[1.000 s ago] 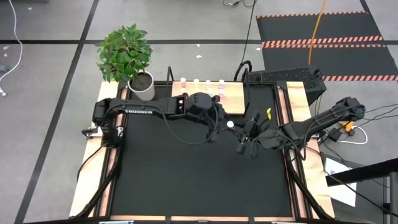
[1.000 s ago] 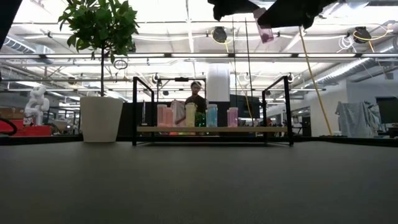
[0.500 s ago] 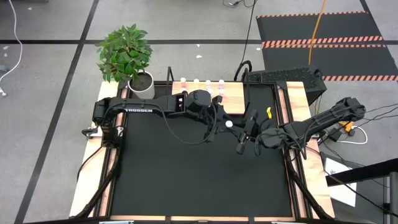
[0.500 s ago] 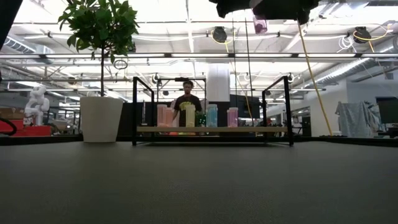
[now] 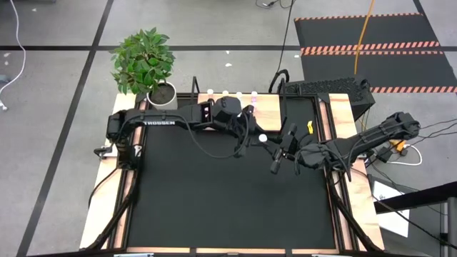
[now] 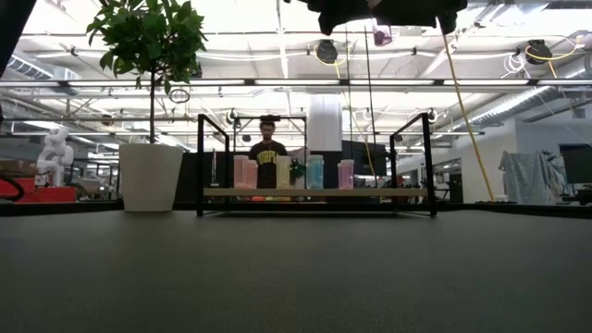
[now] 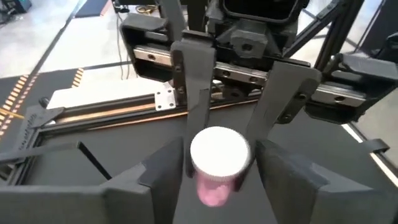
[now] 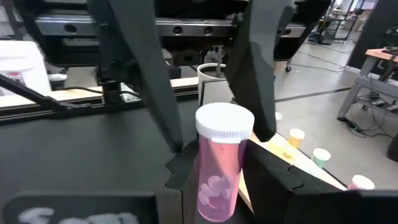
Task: Pick and place medicine bottles onto shelf by color
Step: Put the violet pill bottle on the shelf aligned with the other violet pill bottles
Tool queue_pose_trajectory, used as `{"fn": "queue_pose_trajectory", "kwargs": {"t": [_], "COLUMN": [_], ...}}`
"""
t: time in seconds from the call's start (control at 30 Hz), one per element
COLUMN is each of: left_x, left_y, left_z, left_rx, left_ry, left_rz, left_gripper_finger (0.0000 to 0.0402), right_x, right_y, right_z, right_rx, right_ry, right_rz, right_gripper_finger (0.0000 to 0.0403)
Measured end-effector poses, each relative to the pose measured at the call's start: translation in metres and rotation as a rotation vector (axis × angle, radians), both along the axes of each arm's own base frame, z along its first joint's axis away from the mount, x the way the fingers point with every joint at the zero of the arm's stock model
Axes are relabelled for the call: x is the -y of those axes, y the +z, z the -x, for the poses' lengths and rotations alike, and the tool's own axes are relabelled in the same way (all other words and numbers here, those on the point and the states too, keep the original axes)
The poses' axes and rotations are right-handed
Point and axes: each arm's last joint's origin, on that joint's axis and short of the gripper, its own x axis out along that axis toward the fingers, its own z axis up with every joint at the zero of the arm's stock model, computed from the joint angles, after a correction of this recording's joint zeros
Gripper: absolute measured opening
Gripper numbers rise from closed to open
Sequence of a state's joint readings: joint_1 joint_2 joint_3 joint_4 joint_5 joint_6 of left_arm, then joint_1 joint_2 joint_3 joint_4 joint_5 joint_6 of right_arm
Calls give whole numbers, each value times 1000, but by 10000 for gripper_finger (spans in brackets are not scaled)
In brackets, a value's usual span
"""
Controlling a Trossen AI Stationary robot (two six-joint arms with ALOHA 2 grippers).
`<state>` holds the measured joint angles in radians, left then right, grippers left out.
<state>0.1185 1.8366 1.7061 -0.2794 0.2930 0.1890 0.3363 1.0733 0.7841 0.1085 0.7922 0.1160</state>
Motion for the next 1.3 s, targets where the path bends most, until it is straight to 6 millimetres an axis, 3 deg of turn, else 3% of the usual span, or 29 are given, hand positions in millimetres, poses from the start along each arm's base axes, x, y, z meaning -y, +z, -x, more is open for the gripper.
{"fn": "queue_pose_trajectory", "kwargs": {"t": [0.3, 0.63, 0.93, 1.13, 1.3], "left_x": [-10, -14, -25, -28, -30], "left_y": [0, -1, 0, 0, -1], "left_z": [1, 2, 4, 5, 5], "left_rx": [-10, -11, -9, -16, -24], "left_ry": [17, 32, 62, 78, 119], "left_rz": [47, 34, 44, 69, 83], "left_gripper_finger": [116, 140, 96, 99, 116], "right_x": [5, 14, 18, 15, 13], "right_y": [0, -6, -11, -10, -19], "right_z": [-1, -1, 0, 3, 17], "right_rx": [-3, -64, -93, -86, -120], "right_ry": [-17, -50, -83, -54, -107], "right_rz": [-3, 1, -39, -67, -246], "right_gripper_finger": [104, 122, 196, 194, 188]}}
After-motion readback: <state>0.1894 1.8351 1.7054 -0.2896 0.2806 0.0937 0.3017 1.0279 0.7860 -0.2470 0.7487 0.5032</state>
